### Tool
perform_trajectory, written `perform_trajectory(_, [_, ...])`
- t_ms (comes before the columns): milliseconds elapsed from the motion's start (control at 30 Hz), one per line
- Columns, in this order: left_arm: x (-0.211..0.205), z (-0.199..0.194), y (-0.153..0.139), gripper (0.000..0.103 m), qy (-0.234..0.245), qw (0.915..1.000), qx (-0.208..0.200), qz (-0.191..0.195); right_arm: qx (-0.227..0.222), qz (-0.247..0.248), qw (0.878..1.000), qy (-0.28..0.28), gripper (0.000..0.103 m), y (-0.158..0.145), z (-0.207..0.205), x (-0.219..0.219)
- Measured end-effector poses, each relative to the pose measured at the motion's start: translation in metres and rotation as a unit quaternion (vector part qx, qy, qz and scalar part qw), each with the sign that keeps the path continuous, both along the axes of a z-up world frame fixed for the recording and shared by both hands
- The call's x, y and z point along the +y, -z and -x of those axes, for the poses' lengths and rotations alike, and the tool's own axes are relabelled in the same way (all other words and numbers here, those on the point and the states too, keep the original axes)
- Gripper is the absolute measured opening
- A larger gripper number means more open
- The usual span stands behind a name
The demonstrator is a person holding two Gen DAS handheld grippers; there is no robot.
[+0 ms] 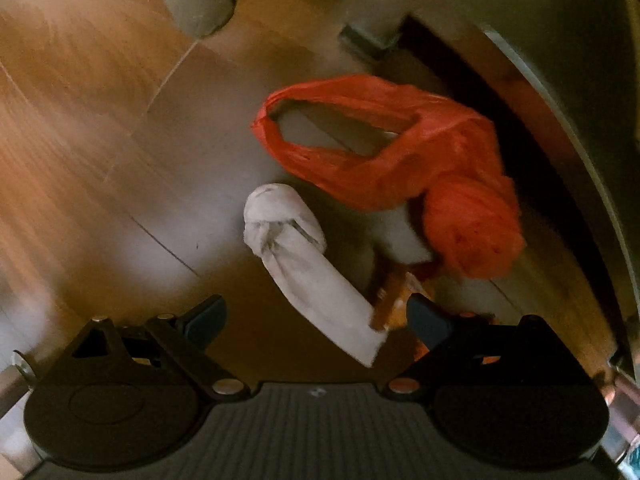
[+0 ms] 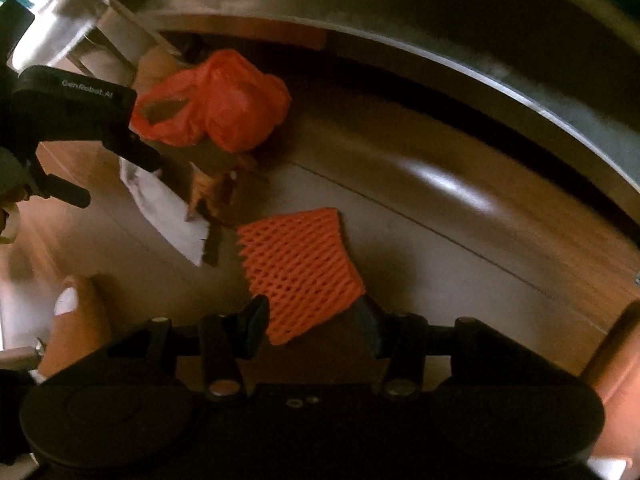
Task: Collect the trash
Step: 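Grasp the orange mesh sleeve with the right tool while the left tool approaches the white cloth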
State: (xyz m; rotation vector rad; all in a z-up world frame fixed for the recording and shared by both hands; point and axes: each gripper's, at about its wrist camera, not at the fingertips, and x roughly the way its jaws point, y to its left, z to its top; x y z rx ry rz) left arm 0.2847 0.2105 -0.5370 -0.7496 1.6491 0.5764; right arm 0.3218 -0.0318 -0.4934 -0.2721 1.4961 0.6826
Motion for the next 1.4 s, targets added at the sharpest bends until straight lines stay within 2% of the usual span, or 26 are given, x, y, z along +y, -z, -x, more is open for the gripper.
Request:
perform_trajectory(300, [0.012,-0.002,0.040,0.095,-0.016,0.9998,0.009,0.001,-0.007,0.013,1.000,-0.018,0.048,0.032,-0.002,0.013])
perform_trajectory(433, [0.010,-0.004,0.048,0.080,-0.014,0.9999,0.009,0.004,-0.023,0.020,0.999,-0.032,0.047,0.037,0.001,0.019])
perform_trajectory(500, [0.008,-0.004,0.051,0.077,-0.009,0.9999,0.010,0.003,-0.037,0.028,0.998,-0.047,0.047,0.037,0.005,0.023])
perform_trajectory(567, [0.005,-0.003,0.054,0.066,-0.006,1.0000,0.005,0.006,-0.052,0.037,0.996,-0.061,0.047,0.039,0.009,0.027])
perform_trajectory(700, [0.000,-0.005,0.053,0.061,-0.003,1.0000,0.001,0.002,-0.070,0.060,0.993,-0.075,0.043,0.042,0.015,0.031])
perform_trajectory(733, [-0.001,-0.005,0.053,0.056,-0.002,1.0000,0.001,-0.001,-0.074,0.064,0.992,-0.080,0.041,0.043,0.016,0.032])
perform_trajectory(800, [-0.005,-0.004,0.048,0.046,-0.004,1.0000,-0.002,-0.004,-0.086,0.073,0.989,-0.091,0.034,0.044,0.021,0.038])
perform_trajectory(867, [-0.007,-0.002,0.047,0.031,-0.007,1.0000,-0.004,-0.002,-0.093,0.075,0.988,-0.095,0.028,0.043,0.022,0.040])
perform_trajectory(1000, [-0.009,-0.003,0.039,0.028,-0.003,1.0000,0.000,-0.005,-0.090,0.073,0.990,-0.079,0.011,0.039,0.021,0.039])
perform_trajectory(1067, [-0.010,-0.003,0.035,0.024,0.000,1.0000,0.001,-0.003,-0.089,0.070,0.991,-0.071,0.010,0.034,0.021,0.037])
perform_trajectory(1200, [-0.017,-0.001,0.020,0.024,-0.005,1.0000,-0.002,-0.002,-0.079,0.050,0.995,-0.042,0.009,0.015,0.015,0.030])
perform_trajectory(1400, [-0.034,0.004,-0.025,0.024,-0.010,0.9997,-0.025,-0.001,-0.095,0.021,0.995,-0.011,0.009,-0.035,0.019,0.017])
